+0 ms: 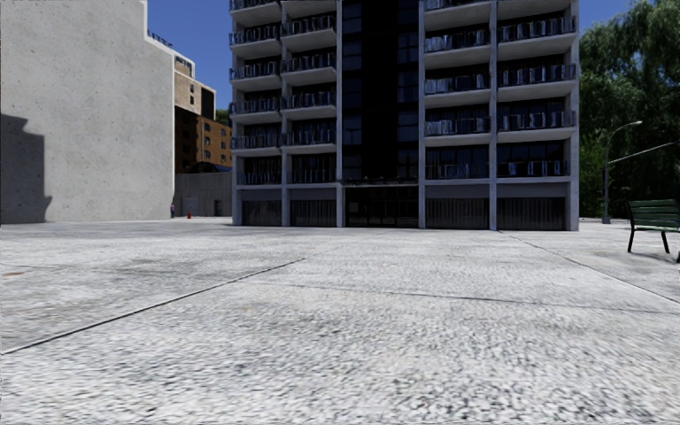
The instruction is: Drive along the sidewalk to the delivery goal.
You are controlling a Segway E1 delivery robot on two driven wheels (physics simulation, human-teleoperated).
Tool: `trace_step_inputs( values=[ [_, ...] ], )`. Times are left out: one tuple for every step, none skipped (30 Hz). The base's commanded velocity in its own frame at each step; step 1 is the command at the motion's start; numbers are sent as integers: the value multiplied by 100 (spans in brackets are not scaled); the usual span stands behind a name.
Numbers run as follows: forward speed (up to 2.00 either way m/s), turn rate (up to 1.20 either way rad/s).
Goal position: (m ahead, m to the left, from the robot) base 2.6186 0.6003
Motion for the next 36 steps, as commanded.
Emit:
trace_step_inputs(
  values=[
    [200,-36],
    [200,-36],
    [200,-36],
    [200,-32],
    [200,-12],
    [200,0],
    [200,0],
    [200,0],
    [200,0],
    [200,0],
    [200,0],
    [200,0],
    [200,0],
    [200,0],
    [200,0],
    [200,0],
    [200,0],
    [200,0],
    [200,0],
    [200,0],
    [200,0],
    [200,0],
    [200,0],
    [200,0],
    [200,0],
    [200,0],
    [200,0],
    [200,0],
    [200,0],
    [200,0],
    [200,0],
    [200,0],
    [200,0],
    [200,0],
    [200,0],
    [200,0]
  ],
)
